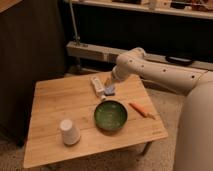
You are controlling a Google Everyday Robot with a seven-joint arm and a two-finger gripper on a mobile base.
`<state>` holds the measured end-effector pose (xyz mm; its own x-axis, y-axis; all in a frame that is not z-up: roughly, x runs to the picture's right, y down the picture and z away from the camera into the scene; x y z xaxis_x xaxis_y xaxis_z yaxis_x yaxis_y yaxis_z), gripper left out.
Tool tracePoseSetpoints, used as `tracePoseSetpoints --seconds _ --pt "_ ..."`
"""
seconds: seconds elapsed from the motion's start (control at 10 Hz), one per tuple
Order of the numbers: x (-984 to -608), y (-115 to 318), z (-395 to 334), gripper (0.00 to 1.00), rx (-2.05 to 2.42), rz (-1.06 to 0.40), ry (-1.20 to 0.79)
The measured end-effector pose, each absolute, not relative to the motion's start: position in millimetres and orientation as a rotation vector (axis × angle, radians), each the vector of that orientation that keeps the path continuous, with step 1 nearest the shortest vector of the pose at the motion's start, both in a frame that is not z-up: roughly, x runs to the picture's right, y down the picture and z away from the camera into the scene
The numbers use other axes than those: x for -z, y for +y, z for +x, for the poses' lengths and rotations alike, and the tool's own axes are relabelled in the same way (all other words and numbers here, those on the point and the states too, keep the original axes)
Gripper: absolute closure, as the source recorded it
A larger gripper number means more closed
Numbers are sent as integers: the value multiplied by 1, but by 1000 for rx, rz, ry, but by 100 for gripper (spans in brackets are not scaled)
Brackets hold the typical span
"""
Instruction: Place the white sponge in the ceramic bowl
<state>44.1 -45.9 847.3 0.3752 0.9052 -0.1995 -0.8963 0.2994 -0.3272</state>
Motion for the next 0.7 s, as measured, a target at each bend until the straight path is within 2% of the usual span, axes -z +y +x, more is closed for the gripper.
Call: tracePoseSetpoints --seconds 0.7 --pt "-917 -38 53 20 -1283 -387 67"
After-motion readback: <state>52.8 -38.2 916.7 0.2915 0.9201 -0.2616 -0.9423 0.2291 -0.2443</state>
